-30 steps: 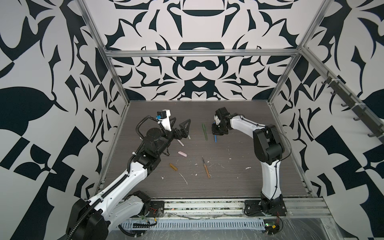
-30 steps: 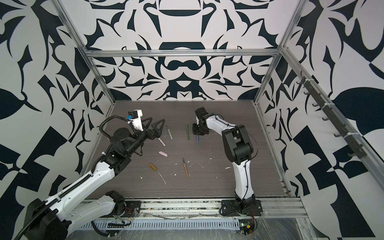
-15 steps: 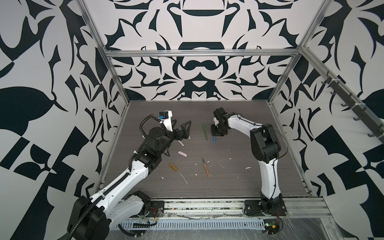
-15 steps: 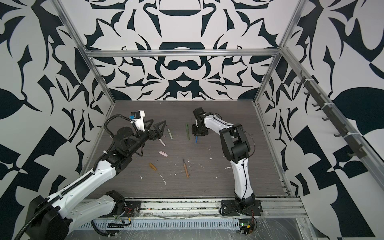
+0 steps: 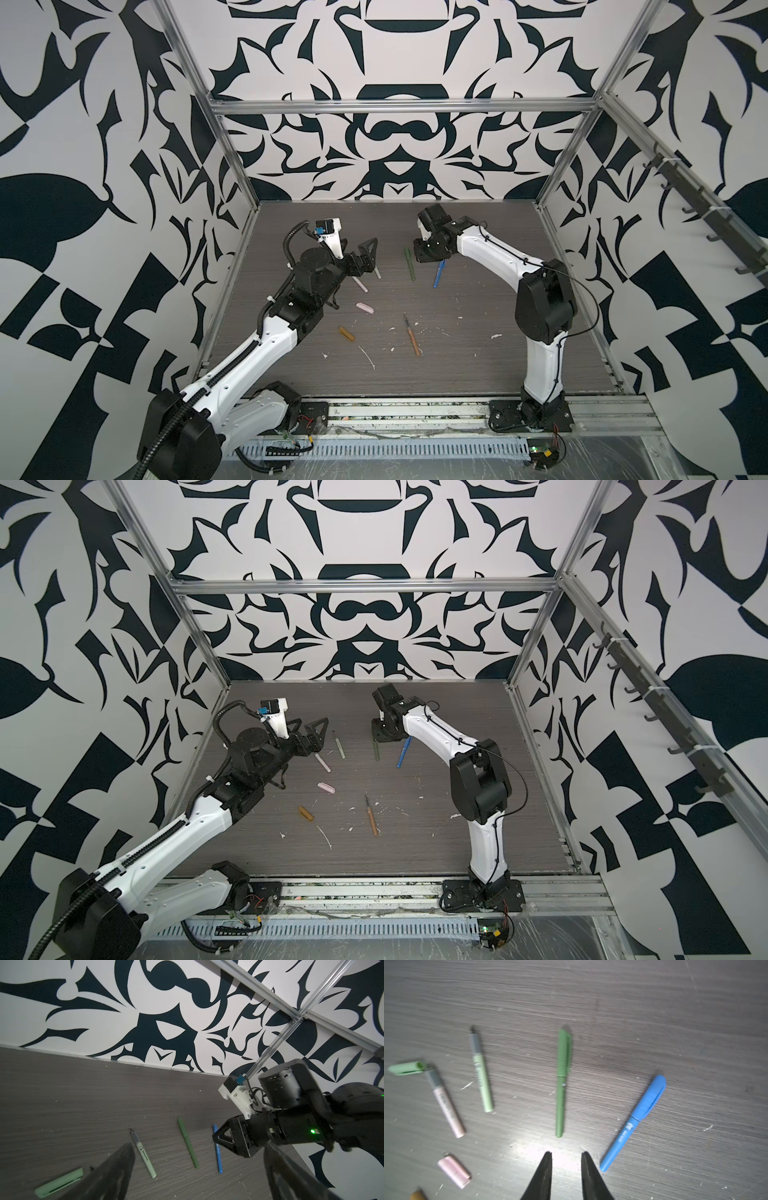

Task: Insert the pens into the pen caps
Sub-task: 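Lower the capped blue pen to the table with the right gripper and open it, then grasp the pink fountain pen with the right gripper and lift it nib up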

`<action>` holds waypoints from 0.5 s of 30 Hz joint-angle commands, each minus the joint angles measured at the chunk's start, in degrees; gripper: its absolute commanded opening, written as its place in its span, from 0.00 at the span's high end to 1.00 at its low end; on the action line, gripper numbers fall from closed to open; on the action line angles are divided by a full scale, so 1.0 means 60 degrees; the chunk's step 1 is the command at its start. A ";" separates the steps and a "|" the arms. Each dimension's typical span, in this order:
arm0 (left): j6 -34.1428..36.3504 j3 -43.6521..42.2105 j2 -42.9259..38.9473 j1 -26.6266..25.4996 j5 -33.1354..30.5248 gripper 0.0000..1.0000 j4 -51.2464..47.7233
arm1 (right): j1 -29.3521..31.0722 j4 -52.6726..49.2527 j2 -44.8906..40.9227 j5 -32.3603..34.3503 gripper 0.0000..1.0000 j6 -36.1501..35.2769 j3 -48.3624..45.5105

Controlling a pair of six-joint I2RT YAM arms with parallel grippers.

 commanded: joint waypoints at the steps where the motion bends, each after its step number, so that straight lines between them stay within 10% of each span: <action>1: -0.0398 0.0447 0.0154 0.0211 -0.0414 0.03 -0.0650 | 0.0315 -0.0193 -0.0198 0.0107 0.74 -0.0302 0.0365; 15: -0.1414 0.0495 0.0086 0.1397 -0.0888 0.07 -0.1355 | 0.2410 0.0280 0.0446 -0.0331 0.74 -0.0815 0.0518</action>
